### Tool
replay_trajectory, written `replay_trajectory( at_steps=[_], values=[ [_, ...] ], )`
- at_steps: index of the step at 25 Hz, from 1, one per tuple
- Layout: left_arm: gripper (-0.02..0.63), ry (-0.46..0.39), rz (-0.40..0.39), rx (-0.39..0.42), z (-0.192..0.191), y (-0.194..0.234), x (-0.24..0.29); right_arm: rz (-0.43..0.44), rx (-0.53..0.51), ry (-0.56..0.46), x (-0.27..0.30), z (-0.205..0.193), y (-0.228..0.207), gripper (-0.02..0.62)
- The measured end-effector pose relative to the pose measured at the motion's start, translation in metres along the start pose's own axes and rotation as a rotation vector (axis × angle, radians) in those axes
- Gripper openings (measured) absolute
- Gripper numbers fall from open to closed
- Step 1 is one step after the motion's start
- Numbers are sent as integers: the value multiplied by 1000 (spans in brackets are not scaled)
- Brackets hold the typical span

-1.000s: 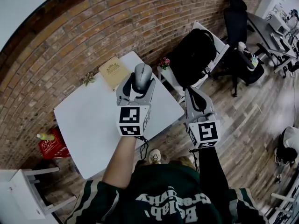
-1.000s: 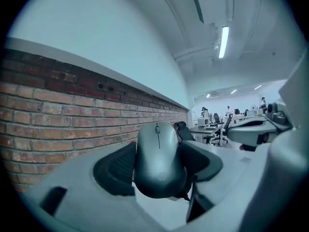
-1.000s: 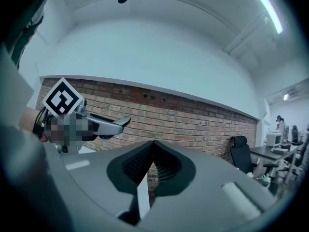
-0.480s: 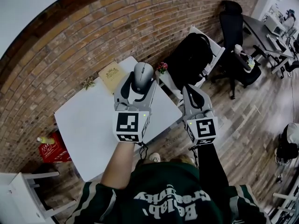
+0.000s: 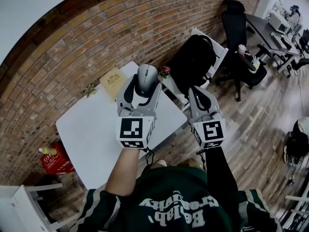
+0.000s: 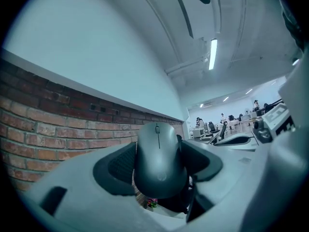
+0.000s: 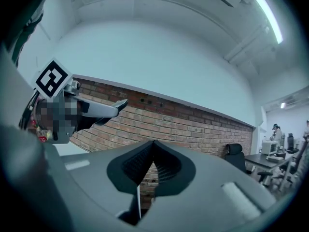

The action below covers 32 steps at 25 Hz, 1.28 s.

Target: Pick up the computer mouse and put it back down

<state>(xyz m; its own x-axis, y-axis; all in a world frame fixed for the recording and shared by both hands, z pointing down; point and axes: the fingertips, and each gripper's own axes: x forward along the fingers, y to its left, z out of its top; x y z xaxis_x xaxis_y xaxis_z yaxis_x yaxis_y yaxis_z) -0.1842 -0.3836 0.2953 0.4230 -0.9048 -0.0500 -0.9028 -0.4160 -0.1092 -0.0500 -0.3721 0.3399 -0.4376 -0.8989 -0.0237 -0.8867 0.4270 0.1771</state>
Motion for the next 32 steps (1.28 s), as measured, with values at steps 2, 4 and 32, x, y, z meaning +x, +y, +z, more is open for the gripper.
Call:
replay_trajectory(
  at_steps=[2,4,32],
  values=[
    [301,1,-4,0,-1,-1,-1,-6,-4,1,-1,0,-1,14],
    [301,2,-5,-2,-3,-1,-1,-15,-11,3,-3,-1,-3,14],
    [301,7,-6,5,-10,9,-13,-58,-63,2,-7,4,9,12]
  ],
)
